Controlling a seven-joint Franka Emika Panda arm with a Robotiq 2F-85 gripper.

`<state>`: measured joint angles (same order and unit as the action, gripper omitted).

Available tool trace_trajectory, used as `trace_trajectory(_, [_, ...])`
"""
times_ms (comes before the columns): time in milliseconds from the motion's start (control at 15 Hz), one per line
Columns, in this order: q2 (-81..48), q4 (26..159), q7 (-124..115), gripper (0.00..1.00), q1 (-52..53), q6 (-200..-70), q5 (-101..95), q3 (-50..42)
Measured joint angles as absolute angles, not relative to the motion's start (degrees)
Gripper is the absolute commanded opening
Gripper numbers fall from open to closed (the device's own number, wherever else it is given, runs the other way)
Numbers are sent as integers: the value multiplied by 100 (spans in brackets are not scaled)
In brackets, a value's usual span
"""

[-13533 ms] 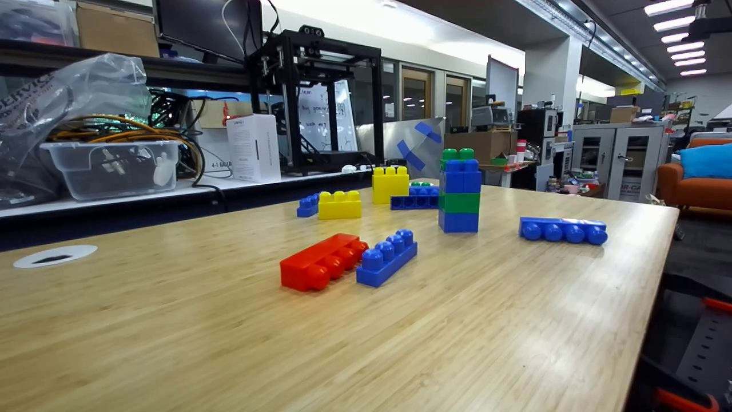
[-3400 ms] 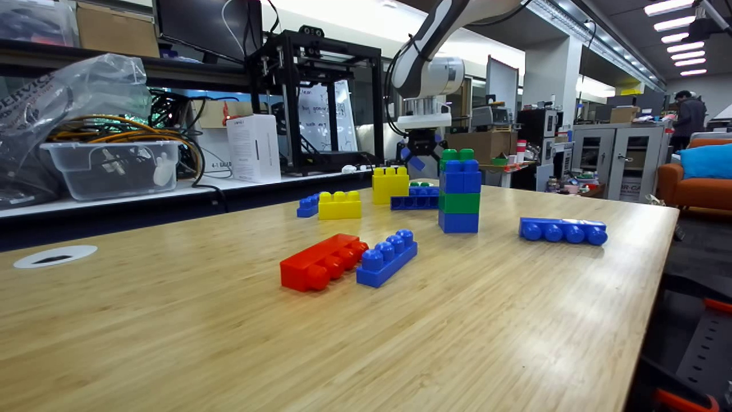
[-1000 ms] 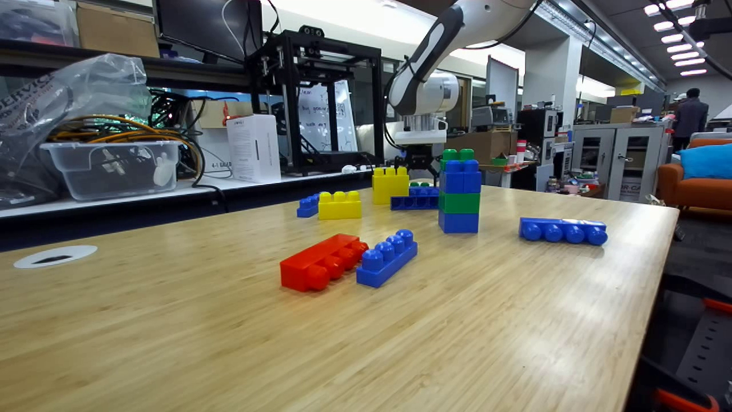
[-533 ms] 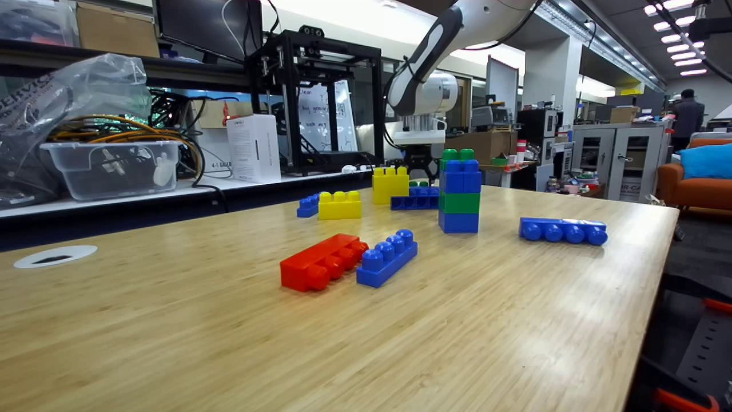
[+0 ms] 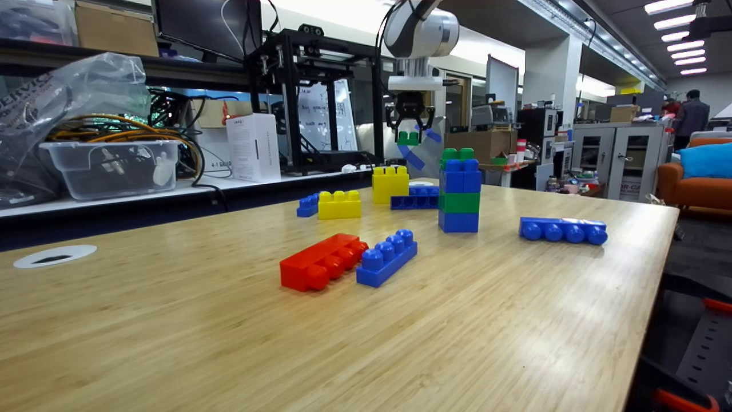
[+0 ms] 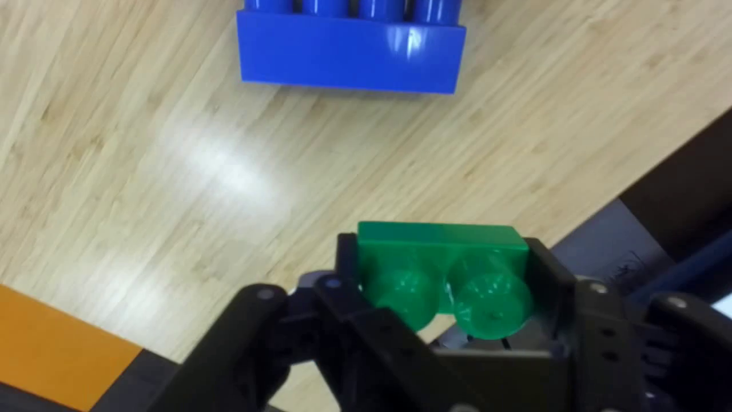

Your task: Pick up the green LEGO block and stack it on top of the purple LEGO blocks

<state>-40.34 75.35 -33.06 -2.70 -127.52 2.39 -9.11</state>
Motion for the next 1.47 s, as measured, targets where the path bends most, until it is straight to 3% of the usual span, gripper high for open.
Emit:
trace_trajectory(867, [437, 11504, -2042, 44, 287, -12178, -706, -448])
trace_trajectory(1467, [1473, 12924, -2278, 44, 208, -12111, -563, -171])
